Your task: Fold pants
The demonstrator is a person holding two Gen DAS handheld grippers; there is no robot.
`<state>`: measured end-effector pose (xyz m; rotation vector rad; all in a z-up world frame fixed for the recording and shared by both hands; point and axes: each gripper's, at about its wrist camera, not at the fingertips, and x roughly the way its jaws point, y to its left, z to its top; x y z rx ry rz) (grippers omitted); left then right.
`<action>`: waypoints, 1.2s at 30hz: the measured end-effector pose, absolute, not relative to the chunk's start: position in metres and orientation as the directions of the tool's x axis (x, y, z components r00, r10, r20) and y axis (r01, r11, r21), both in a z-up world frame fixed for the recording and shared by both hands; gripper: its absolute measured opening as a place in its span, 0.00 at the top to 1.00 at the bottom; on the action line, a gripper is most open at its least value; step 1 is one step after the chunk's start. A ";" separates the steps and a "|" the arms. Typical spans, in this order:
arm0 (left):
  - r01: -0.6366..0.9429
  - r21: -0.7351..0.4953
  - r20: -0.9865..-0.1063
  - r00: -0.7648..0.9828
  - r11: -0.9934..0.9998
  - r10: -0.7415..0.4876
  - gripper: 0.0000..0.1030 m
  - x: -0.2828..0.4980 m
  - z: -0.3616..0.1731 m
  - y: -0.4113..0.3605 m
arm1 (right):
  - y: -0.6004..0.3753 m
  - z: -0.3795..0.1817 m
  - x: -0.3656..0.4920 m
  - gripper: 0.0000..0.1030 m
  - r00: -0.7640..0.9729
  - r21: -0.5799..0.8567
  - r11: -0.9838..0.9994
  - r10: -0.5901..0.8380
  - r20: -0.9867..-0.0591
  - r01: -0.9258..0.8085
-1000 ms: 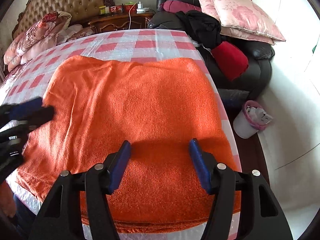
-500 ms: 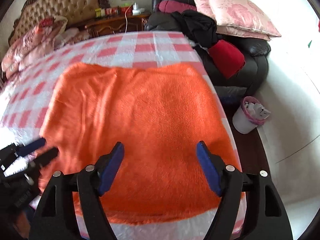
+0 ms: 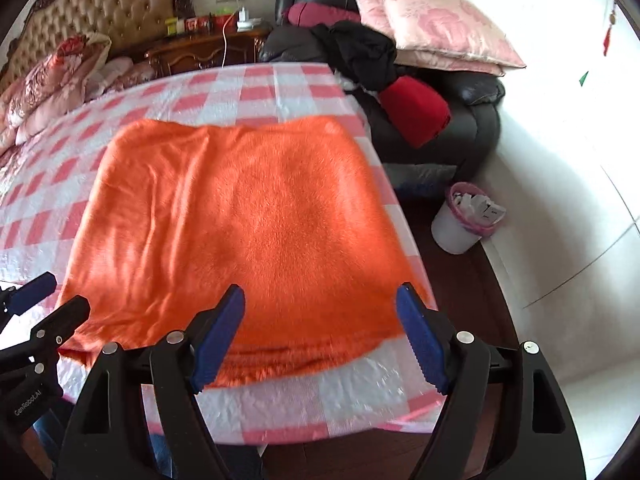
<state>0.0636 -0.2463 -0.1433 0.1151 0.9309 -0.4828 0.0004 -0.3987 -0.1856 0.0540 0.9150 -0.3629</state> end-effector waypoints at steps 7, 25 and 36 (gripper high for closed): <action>0.400 -0.145 -0.760 0.540 0.905 -0.361 0.32 0.017 -0.102 -0.235 | -0.387 -0.153 -0.051 0.26 0.614 -0.092 0.934 -0.299 -0.730 0.345; 0.402 -0.159 -0.698 0.600 0.902 -0.391 0.03 -0.027 -0.058 -0.230 | -0.375 -0.106 -0.105 0.20 0.683 -0.069 0.923 -0.330 -0.652 0.380; 0.420 -0.165 -0.684 0.604 0.893 -0.410 0.03 -0.031 -0.056 -0.231 | -0.377 -0.111 -0.106 0.20 0.679 -0.071 0.921 -0.333 -0.654 0.382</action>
